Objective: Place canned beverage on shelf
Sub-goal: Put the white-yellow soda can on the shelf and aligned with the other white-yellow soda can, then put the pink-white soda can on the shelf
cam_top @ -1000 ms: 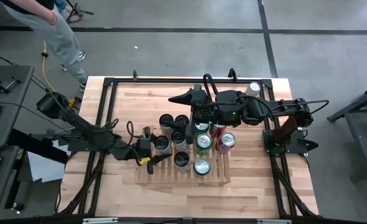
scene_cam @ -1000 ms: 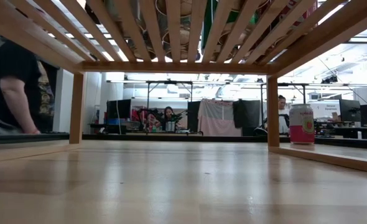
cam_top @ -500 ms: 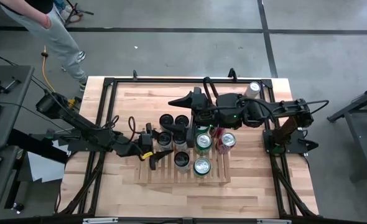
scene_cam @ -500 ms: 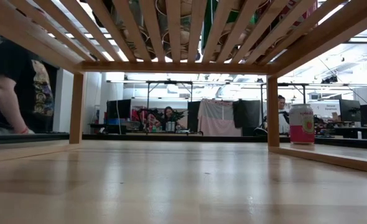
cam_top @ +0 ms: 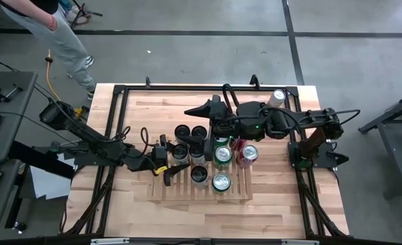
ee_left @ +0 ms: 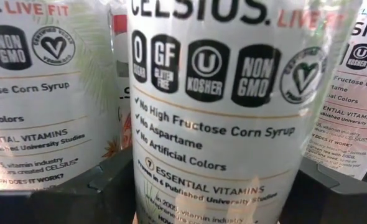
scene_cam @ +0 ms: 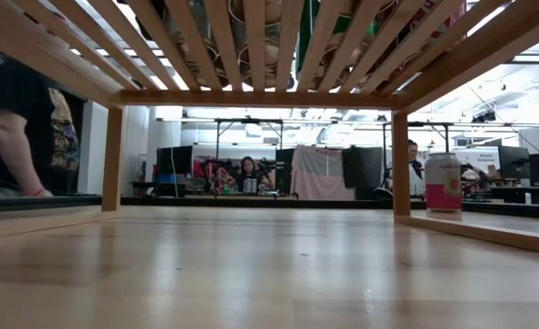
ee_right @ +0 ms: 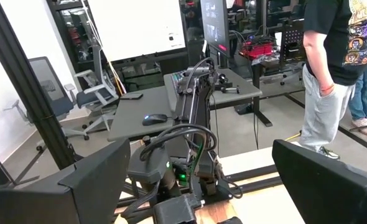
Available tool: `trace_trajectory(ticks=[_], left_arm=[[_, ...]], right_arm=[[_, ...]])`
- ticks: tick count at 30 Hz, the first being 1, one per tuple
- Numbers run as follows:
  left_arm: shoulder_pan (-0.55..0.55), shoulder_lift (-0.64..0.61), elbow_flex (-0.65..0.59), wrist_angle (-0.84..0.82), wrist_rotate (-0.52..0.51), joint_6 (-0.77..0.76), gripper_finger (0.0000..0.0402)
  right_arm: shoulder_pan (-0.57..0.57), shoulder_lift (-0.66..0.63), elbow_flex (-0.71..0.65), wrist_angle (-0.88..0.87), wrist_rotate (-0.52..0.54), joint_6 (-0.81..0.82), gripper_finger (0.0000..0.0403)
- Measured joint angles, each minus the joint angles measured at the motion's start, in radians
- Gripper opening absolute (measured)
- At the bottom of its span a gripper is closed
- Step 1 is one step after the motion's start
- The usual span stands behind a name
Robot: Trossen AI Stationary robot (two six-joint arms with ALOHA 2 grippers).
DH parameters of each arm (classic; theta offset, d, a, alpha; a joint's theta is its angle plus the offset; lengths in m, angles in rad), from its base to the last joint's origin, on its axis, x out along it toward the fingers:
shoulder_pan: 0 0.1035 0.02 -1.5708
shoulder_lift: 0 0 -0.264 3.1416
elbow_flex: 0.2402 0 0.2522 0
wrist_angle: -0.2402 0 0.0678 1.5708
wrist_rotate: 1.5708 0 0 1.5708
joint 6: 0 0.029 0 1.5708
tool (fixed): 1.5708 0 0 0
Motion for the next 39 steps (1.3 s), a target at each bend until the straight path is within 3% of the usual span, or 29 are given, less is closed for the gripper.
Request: trace_trajectory(ticks=[11, 24, 33, 39], left_arm=[[0.0, 0.0, 0.0, -0.004, -0.007, -0.002, 0.0288], [0.0, -0.028, -0.002, -0.01, -0.011, -0.006, 0.0396], [-0.001, -0.169, -0.002, -0.198, 0.078, 0.016, 0.0399], [-0.001, -0.207, -0.002, -0.217, 0.118, 0.0, 0.04]], right_arm=[[0.001, 0.0, 0.0, 0.0, 0.0, 0.0, 0.0378], [0.001, 0.0, 0.0, 0.0, 0.0, 0.0, 0.0378], [0.001, 0.0, 0.0, 0.0, 0.0, 0.0, 0.0378], [0.001, 0.0, 0.0, 0.0, 0.0, -0.004, 0.0378]])
